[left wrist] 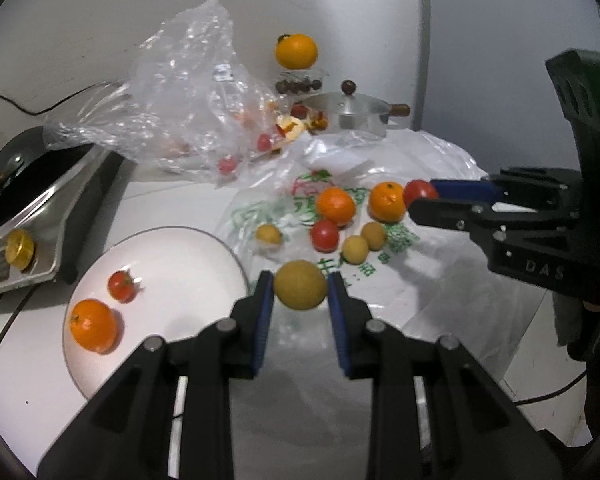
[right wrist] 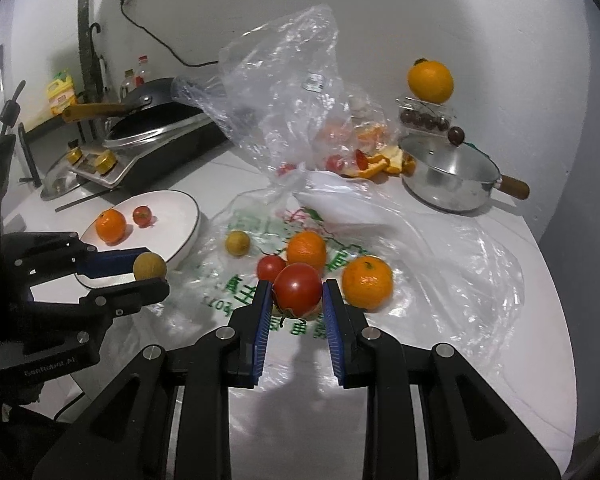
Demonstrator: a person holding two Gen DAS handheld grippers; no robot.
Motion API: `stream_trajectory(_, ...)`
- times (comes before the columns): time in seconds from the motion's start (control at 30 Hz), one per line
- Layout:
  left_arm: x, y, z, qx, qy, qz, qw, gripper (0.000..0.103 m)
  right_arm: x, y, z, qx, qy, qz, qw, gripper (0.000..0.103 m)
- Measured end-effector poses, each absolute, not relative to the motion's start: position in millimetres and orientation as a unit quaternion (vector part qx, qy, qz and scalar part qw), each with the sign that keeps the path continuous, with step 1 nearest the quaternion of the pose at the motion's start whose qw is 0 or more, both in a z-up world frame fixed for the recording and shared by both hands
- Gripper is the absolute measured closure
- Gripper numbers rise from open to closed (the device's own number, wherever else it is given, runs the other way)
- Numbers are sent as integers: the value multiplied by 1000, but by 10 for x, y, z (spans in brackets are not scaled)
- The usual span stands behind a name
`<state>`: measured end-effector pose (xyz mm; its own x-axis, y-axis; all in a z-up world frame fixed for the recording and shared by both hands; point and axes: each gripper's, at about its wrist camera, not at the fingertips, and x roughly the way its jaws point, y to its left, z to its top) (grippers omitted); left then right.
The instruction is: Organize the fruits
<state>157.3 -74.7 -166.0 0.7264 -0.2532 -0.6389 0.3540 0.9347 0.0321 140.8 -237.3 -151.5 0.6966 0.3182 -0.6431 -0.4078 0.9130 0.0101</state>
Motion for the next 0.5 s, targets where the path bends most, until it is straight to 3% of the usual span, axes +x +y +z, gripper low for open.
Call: stream_trajectory(0.5,1607,-204,-1696,50,330,-121,935,75,1426,-1952,-1522,-84,341,222,909,75)
